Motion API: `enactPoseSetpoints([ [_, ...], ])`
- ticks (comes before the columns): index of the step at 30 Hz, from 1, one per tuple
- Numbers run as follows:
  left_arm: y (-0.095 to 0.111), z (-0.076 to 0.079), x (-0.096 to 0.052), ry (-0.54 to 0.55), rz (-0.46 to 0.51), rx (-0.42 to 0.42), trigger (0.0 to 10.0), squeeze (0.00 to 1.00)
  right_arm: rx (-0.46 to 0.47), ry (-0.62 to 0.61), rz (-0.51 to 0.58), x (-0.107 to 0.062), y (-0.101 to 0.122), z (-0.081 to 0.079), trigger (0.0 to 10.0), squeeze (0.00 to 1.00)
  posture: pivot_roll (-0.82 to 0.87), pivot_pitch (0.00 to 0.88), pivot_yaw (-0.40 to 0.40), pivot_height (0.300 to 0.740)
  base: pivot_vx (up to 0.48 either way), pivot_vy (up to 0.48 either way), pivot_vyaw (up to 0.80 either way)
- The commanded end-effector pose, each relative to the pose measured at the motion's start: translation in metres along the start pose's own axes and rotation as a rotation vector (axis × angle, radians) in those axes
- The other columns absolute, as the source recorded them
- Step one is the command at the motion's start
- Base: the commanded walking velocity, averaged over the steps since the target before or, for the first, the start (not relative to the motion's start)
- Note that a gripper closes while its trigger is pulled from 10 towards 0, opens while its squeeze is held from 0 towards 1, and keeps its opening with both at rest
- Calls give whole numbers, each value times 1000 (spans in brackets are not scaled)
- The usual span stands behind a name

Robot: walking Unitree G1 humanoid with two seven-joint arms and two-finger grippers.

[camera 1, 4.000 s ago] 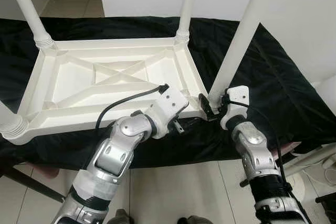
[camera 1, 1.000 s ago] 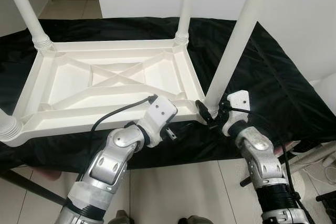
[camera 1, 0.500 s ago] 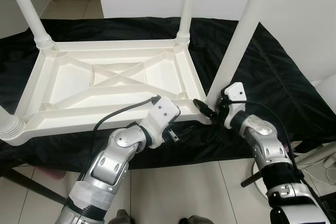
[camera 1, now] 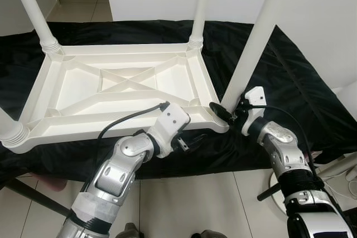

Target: Building children table

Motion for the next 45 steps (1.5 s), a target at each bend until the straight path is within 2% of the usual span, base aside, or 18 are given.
enactPoseSetpoints([
  [1, 4, -1, 1, 7, 6, 12, 10000, 0, 36, -51, -74, -5, -15, -2, 10000, 0, -67, 22, 1, 740, 0, 0, 0],
  [6, 5, -1, 1, 7, 5, 10, 10000, 0, -3, -142, -118, -3, -20, -2, 10000, 0, -70, 25, 0, 740, 0, 0, 0],
  [9, 4, -1, 1, 7, 4, 10, 10000, 0, 18, -179, -128, -1, -19, -11, 10000, 0, -70, 25, 0, 740, 0, 0, 0],
  [11, 3, 0, 1, 6, 3, 8, 10000, 0, 55, -261, -159, 0, -21, -18, 10000, 0, -66, 23, -12, 740, 0, 0, 0],
  [15, 3, 1, 1, 6, 2, 7, 10000, 0, 68, -333, -186, 0, -22, -23, 10000, 0, -64, 22, -12, 740, 0, 0, 0],
  [16, 2, 1, 0, 5, 1, 6, 10000, 0, 73, -392, -201, -1, -22, -26, 10000, 0, -66, 23, -14, 740, 0, 0, 0],
  [19, 2, 2, 0, 4, -1, 5, 10000, 0, 86, -443, -218, -1, -22, -30, 10000, 0, -65, 22, -15, 740, 0, 0, 0],
  [21, 1, 2, 0, 2, -3, 5, 10000, 0, 78, -578, -255, -5, -22, -33, 10000, 0, -62, 21, -19, 740, 0, 0, 0],
  [23, 1, 2, 0, 2, -3, 5, 10000, 0, 78, -578, -255, -5, -22, -33, 10000, 0, -62, 21, -19, 740, 0, 0, 0],
  [25, 1, 2, 0, 3, -2, 4, 10000, 0, 87, -679, -278, -8, -22, -35, 10000, 0, -56, 20, -20, 740, 0, 0, 0],
  [31, 1, 3, 0, 0, -4, 6, 10000, 0, 133, -692, -239, -9, -13, -35, 10000, 0, -60, 17, -20, 740, 0, 0, 0],
  [32, 1, 3, 0, 0, -4, 6, 10000, 0, 138, -690, -228, -9, -11, -35, 10000, 1000, -61, 14, -19, 740, 0, 0, 0],
  [37, 2, 3, 0, -1, -2, 6, 10000, 0, 131, -684, -194, -9, -6, -34, 10000, 1000, -63, 10, -18, 740, 0, 0, 0],
  [41, 2, 3, 1, -5, -1, 8, 10000, 0, 140, -634, -140, -10, -3, -30, 10000, 1000, -66, 6, -14, 740, 0, 0, 0],
  [42, 2, 3, 1, -7, -2, 9, 10000, 0, 137, -573, -126, -11, -5, -27, 10000, 0, -67, 7, -13, 740, 0, 0, 0],
  [43, 2, 3, 1, -7, -2, 9, 10000, 0, 137, -573, -126, -11, -5, -27, 10000, 0, -67, 7, -13, 740, 0, 0, 0],
  [45, 2, 4, 1, -12, -3, 10, 10000, 0, 130, -497, -115, -13, -7, -25, 10000, 0, -67, 7, -12, 740, 0, 0, 0],
])
Point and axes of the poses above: a point about 5 cm out from each wrist's last joint towards the gripper, its own x axis pointing out of the wrist towards the gripper, its own y axis along the axis of the wrist's last joint, z = x × y, the point moved 3 cm from there along x, pointing out of the wrist towards the gripper, and after that the axes turned 13 degrees about -x, right-handed, at the moved point
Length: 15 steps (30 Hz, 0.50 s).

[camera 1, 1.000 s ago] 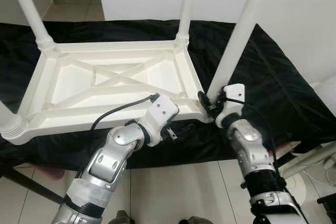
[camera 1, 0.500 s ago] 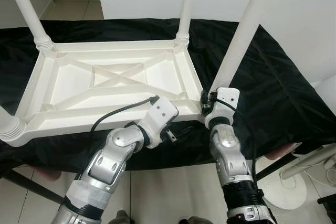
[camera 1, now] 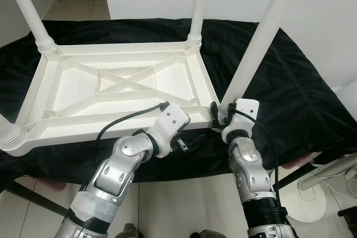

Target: Building children table

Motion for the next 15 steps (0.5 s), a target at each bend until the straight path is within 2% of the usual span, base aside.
enactPoseSetpoints([
  [1, 3, 4, 0, -17, -3, 7, 10000, 0, -3, 83, 8, -1, -4, 5, 10000, 0, -67, 7, -12, 740, 0, 0, 0],
  [4, 2, 5, -2, -38, -17, 14, 10000, 0, -39, 154, 36, 1, -2, 12, 10000, 0, -69, 9, -8, 740, 0, 0, 0],
  [6, 1, 5, -4, -48, -24, 19, 10000, 0, -62, 245, 56, 4, 2, 16, 10000, 0, -71, 13, -3, 740, 0, 0, 0],
  [10, 2, 6, -3, -48, -25, 23, 10000, 0, -79, 304, 85, 7, 5, 16, 10000, 0, -69, 13, -3, 740, 0, 0, 0],
  [11, 0, 10, -3, -55, -29, 24, 10000, 0, -106, 400, 117, 10, 9, 12, 10000, 0, -66, 14, -3, 740, 0, 0, 0],
  [14, 0, 12, -2, -60, -31, 24, 10000, 0, -110, 437, 124, 11, 11, 10, 10000, 0, -66, 14, -3, 740, 0, 0, 0],
  [15, -1, 13, -2, -63, -32, 24, 10000, 0, -113, 487, 127, 12, 12, 6, 10000, 0, -66, 15, 0, 740, 0, 0, 0],
])
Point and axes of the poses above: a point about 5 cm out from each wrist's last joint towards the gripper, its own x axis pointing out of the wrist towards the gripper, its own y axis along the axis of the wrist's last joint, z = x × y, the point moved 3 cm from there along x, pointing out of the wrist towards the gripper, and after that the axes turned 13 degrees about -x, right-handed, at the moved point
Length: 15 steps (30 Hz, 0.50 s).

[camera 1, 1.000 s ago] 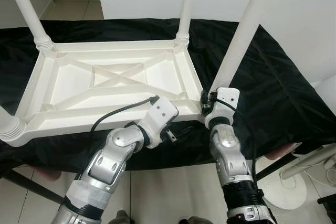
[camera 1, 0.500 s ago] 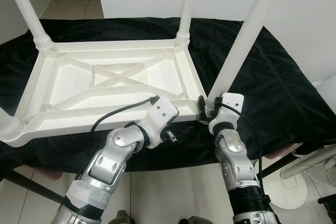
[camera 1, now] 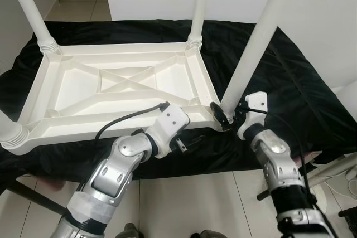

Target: Building children table

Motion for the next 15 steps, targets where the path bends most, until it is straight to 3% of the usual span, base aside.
enactPoseSetpoints([
  [1, -1, 6, -1, -38, -13, 2, 10000, 0, 3, 53, -3, 1, -2, -4, 10000, 0, -66, 15, 0, 740, 0, 0, 0],
  [6, -1, 7, 0, -38, -13, 2, 10000, 0, -26, 130, -14, 7, -5, -8, 10000, 0, -60, 13, -1, 740, 0, 0, 0],
  [7, 0, 7, 1, -36, -13, 2, 10000, 0, -43, 152, -20, 9, -6, -9, 3059, 0, -60, 13, -1, 740, 0, 0, 0],
  [8, 0, 7, 1, -36, -13, 2, 10000, 0, -43, 152, -20, 9, -6, -9, 3059, 0, -60, 13, -1, 740, 0, 0, 0],
  [9, 0, 6, 1, -33, -13, 3, 10000, 0, -50, 163, -35, 9, -9, -9, 0, 0, -56, 8, -2, 740, 0, 0, 0],
  [15, 0, 4, 0, -25, -12, 1, 10000, 0, -52, 177, -89, 3, -24, -4, 0, 0, -73, 0, 1, 740, 0, 0, 0],
])
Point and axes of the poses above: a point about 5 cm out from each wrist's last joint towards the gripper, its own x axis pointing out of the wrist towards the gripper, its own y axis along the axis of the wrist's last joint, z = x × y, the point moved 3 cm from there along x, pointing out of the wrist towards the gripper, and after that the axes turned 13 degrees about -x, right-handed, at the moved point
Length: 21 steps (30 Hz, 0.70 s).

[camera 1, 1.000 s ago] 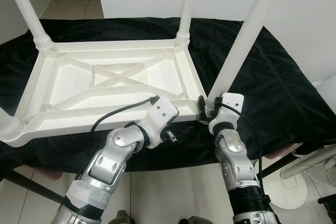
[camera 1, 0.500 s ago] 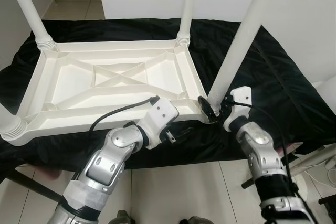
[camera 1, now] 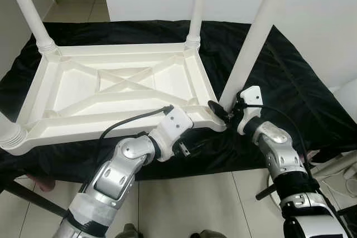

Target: Building children table

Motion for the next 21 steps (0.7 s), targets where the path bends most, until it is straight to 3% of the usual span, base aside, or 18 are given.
enactPoseSetpoints([
  [1, 2, 3, -1, -19, 0, 1, 10000, 0, -5, 37, -69, -5, -16, -7, 0, 0, -73, 0, 1, 740, 0, 0, 0],
  [5, 1, 5, 2, -28, 0, -1, 10000, 0, -2, 22, -87, -10, -24, -7, 0, 0, -88, 0, 5, 740, 0, 0, 0],
  [6, 2, 6, 3, -32, 1, 0, 10000, 0, 4, 6, -92, -11, -26, -7, 10000, 0, -94, 0, 7, 740, 0, 0, 0],
  [16, 2, 7, 5, -42, -1, 6, 10000, 0, 41, -132, -132, -10, -31, -5, 10000, 0, -102, 0, 11, 740, 0, 0, 0],
  [21, 1, 6, 5, -38, -4, 6, 10000, 0, 105, -352, -220, -9, -35, -6, 10000, 0, -102, 0, 9, 740, 0, 0, 0],
])
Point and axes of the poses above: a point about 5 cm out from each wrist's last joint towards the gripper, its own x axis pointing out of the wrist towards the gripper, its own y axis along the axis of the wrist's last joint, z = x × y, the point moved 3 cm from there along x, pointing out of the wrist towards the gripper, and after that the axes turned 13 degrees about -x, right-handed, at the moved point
